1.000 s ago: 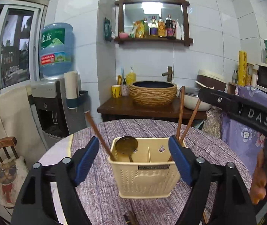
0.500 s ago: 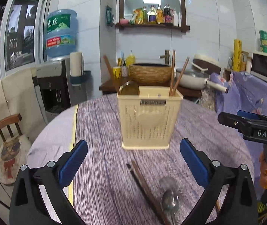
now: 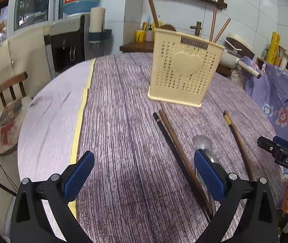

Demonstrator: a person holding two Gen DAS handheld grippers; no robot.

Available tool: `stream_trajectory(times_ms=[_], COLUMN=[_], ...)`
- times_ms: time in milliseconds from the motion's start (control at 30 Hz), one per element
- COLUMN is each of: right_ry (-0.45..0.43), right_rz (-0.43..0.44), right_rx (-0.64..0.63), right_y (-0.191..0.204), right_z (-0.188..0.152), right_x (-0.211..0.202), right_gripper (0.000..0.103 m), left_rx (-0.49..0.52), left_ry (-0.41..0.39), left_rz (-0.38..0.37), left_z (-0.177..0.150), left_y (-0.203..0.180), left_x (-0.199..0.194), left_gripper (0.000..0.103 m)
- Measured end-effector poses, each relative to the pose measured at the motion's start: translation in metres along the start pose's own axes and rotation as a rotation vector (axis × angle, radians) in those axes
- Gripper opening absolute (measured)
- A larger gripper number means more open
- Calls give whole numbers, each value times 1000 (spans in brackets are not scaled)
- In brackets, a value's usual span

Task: Organize utensils
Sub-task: 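Move both tools back toward the remaining utensils on the cloth, then grasp another steel spoon with the left tool while the right tool grasps a wooden chopstick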

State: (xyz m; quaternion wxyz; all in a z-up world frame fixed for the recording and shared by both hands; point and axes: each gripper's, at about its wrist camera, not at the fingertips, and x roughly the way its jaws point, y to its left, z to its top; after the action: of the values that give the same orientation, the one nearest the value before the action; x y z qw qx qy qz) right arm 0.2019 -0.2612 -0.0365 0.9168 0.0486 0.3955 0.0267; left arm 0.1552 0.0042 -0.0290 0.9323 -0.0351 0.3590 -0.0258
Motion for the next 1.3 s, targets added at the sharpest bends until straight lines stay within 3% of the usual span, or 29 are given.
stream_trajectory(times_ms=[167,367,767,900,1100,1300], right_ry=[37,72,92,99,106,111], right_rz=[19,5,-13,-80,-80,-74], right_rx=[-7,-28,-36,-76,-60,-59], right_y=[7,17,16,19,15,15], right_z=[-8,-10,-3,5,13,16], right_x=[10,20,31,40,44,50], right_gripper=[74,64,58,52,48,48], left_rx=[-2,3,15,23,19,98], left_ry=[42,64,84,92,85,78], left_rz=[-13,-20,-37,-33,-31,-75], left_z=[-6,-8,-11,-13,-10,-11], left_y=[0,-3,-12,-13,-12,-43], left_x=[8,12,17,19,16,12], left_gripper=[74,63,61,61,60,58])
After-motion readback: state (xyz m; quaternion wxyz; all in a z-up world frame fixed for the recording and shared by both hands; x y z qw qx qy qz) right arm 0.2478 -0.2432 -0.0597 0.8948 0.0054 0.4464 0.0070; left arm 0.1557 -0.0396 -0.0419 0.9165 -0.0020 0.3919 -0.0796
